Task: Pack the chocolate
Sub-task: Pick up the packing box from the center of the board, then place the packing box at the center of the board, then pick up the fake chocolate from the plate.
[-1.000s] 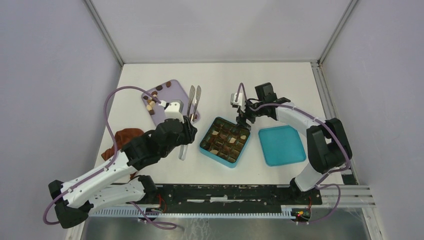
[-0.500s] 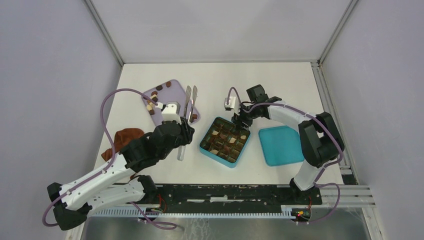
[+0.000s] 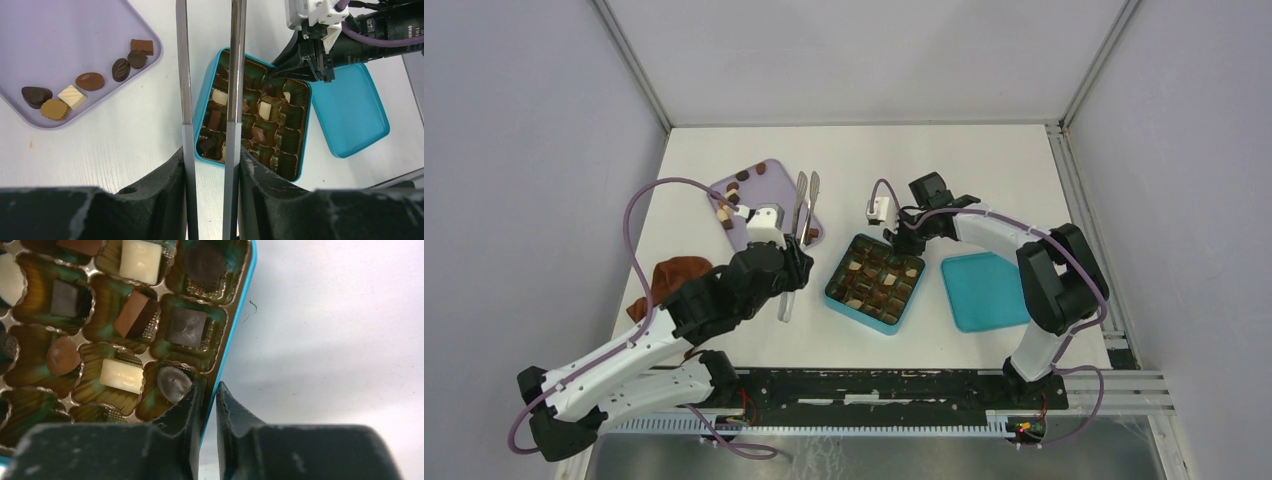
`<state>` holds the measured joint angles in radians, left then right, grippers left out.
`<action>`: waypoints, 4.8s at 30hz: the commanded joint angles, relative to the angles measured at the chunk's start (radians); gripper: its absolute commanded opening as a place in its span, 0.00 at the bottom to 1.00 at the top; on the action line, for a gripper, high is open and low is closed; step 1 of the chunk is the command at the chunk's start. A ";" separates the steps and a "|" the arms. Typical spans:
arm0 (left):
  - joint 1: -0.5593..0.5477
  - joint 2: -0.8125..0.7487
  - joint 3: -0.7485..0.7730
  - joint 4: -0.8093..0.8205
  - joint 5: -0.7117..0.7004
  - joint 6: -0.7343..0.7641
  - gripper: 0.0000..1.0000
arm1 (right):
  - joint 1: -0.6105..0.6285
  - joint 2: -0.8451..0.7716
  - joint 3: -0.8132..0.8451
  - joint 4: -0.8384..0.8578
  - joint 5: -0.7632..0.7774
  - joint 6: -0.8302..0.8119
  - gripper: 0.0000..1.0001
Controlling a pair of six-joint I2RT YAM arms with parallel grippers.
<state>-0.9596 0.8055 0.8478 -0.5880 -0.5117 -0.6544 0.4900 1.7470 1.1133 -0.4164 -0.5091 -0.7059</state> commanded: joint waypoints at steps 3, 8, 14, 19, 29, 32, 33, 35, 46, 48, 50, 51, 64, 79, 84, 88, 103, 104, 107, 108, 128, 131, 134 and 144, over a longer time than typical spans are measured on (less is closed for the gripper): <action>0.003 -0.045 0.008 0.062 0.014 -0.049 0.41 | 0.009 -0.022 0.043 0.016 0.033 0.008 0.06; 0.003 -0.077 0.000 0.055 0.027 -0.063 0.40 | 0.008 -0.102 0.052 0.048 0.053 0.028 0.00; 0.003 -0.107 0.021 0.036 0.025 -0.055 0.40 | 0.014 -0.242 0.105 0.087 0.117 0.030 0.00; 0.003 -0.122 0.047 0.014 0.012 -0.041 0.40 | 0.035 -0.341 0.154 0.118 0.212 -0.002 0.00; 0.004 -0.123 0.069 0.003 0.012 -0.025 0.40 | 0.059 -0.404 0.209 0.083 0.296 -0.037 0.00; 0.002 -0.120 0.069 0.002 0.014 -0.025 0.40 | 0.059 -0.409 0.209 0.077 0.292 -0.037 0.00; 0.003 -0.117 0.069 0.001 0.016 -0.023 0.40 | 0.059 -0.409 0.210 0.074 0.285 -0.035 0.00; 0.003 -0.113 0.070 0.002 0.018 -0.022 0.40 | 0.059 -0.408 0.208 0.070 0.268 -0.028 0.00; 0.003 -0.041 0.084 0.003 0.051 0.000 0.41 | -0.015 -0.304 0.049 0.118 -0.011 0.120 0.00; 0.002 -0.028 0.090 0.006 0.057 0.004 0.41 | -0.035 -0.279 0.041 0.117 -0.053 0.135 0.00; 0.003 -0.017 0.095 0.010 0.058 0.007 0.41 | -0.052 -0.259 0.031 0.118 -0.087 0.147 0.00; 0.005 -0.015 0.096 0.012 0.058 0.008 0.41 | -0.059 -0.251 0.024 0.124 -0.100 0.153 0.00; 0.157 0.107 0.095 -0.058 0.173 0.011 0.41 | -0.116 -0.063 0.008 0.130 -0.198 0.216 0.00; 0.559 0.221 -0.002 -0.087 0.457 0.159 0.43 | -0.139 0.020 0.019 0.103 -0.207 0.223 0.22; 0.693 0.281 0.019 -0.057 0.500 0.205 0.44 | -0.141 0.010 0.028 0.085 -0.216 0.214 0.34; 0.803 0.329 0.059 -0.041 0.562 0.234 0.44 | -0.149 -0.038 0.033 0.076 -0.206 0.197 0.49; 1.087 0.595 0.358 -0.166 0.652 0.390 0.45 | -0.176 -0.260 0.073 -0.004 -0.375 0.201 0.64; 1.093 0.612 0.371 -0.179 0.639 0.402 0.45 | -0.176 -0.264 0.069 -0.008 -0.399 0.203 0.64; 1.111 0.651 0.387 -0.200 0.642 0.436 0.46 | -0.177 -0.296 -0.010 0.071 -0.422 0.233 0.64; 1.117 0.663 0.391 -0.209 0.649 0.444 0.46 | -0.177 -0.303 -0.029 0.083 -0.417 0.230 0.65; 1.129 0.790 0.470 -0.283 0.689 0.491 0.48 | -0.198 -0.296 -0.056 0.029 -0.467 0.142 0.64; 1.129 0.785 0.462 -0.285 0.696 0.491 0.48 | -0.197 -0.290 -0.052 0.018 -0.471 0.133 0.64; 1.130 0.788 0.455 -0.285 0.684 0.488 0.48 | -0.198 -0.287 -0.050 0.012 -0.473 0.128 0.64; 1.129 0.817 0.459 -0.290 0.688 0.489 0.49 | -0.200 -0.281 -0.048 0.001 -0.480 0.119 0.64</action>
<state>0.1646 1.6173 1.2884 -0.8860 0.1616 -0.2096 0.2928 1.4670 1.0622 -0.4091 -0.9539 -0.5663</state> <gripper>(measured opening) 0.488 0.645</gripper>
